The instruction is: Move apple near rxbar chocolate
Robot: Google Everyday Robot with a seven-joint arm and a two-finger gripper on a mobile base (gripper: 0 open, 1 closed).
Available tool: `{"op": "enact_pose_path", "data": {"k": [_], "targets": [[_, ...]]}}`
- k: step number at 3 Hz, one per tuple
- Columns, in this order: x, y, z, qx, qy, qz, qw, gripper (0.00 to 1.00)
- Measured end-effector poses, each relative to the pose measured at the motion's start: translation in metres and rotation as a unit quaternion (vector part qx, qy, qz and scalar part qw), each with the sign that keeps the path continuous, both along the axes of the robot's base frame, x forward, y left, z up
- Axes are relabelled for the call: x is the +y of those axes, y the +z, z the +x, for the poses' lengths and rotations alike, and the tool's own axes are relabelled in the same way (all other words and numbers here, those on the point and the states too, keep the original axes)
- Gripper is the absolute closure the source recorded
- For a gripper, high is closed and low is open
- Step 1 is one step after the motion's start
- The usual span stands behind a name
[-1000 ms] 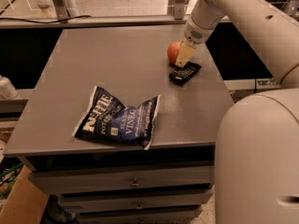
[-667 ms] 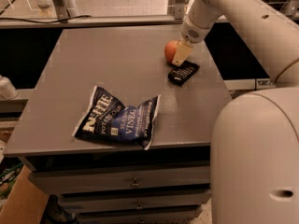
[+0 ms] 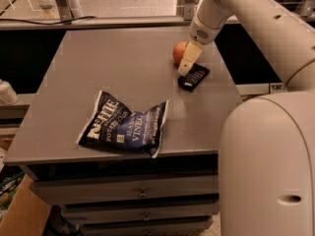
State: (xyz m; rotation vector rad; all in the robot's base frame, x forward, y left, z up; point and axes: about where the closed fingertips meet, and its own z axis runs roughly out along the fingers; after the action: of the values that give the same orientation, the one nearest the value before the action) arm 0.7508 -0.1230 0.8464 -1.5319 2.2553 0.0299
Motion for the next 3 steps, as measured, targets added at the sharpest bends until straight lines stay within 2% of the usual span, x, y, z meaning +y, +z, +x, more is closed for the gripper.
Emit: {"op": "enact_pose_path", "data": {"k": [1, 2, 3], "targets": [[-0.004, 0.004, -0.002, 0.000, -0.002, 0.003, 1.0000, 0.00], [-0.022, 0.012, -0.007, -0.005, -0.015, 0.023, 0.9996, 0.00], [-0.053, 0.024, -0.020, -0.022, -0.030, 0.059, 0.9975, 0.00]]}}
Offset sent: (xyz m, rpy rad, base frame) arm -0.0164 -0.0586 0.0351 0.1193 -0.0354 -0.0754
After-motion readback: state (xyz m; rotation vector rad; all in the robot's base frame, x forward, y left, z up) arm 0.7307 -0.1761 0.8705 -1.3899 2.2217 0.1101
